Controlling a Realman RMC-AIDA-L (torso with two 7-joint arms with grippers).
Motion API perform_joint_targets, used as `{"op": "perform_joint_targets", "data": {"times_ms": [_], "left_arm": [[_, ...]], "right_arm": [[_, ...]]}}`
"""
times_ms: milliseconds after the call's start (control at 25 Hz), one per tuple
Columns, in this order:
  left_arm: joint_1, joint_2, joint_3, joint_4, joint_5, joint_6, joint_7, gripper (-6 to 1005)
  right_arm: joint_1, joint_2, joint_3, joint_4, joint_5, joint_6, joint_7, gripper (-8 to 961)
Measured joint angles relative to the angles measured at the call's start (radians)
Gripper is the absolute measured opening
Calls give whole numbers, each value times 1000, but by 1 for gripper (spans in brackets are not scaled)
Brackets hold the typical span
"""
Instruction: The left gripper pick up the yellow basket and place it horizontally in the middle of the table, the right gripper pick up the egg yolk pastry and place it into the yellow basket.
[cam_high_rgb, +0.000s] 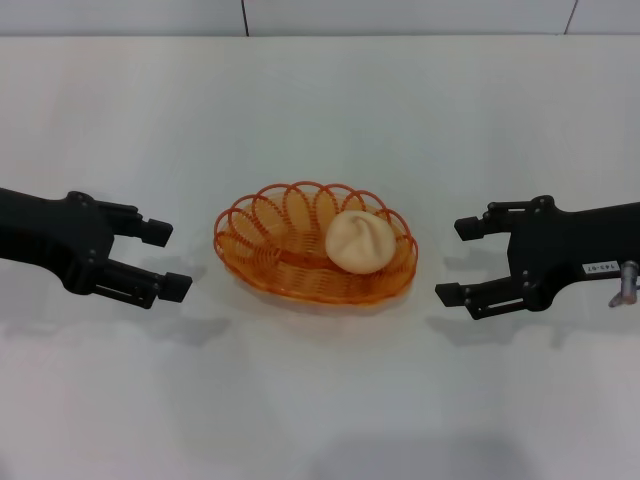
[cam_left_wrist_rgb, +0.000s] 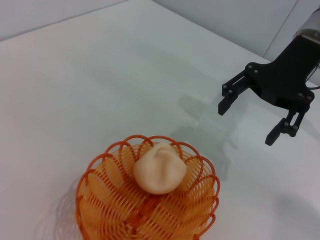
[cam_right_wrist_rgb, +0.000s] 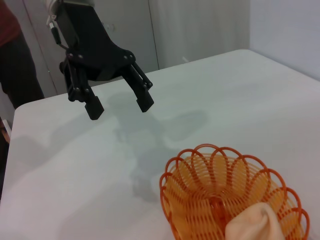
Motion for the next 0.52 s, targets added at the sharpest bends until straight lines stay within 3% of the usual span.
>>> {"op": "perform_joint_targets", "data": {"times_ms": [520], "left_arm": [[-1,-6,2,0,-1,1,0,880]], "right_arm": [[4,0,5,0,0,-7,5,838]]}}
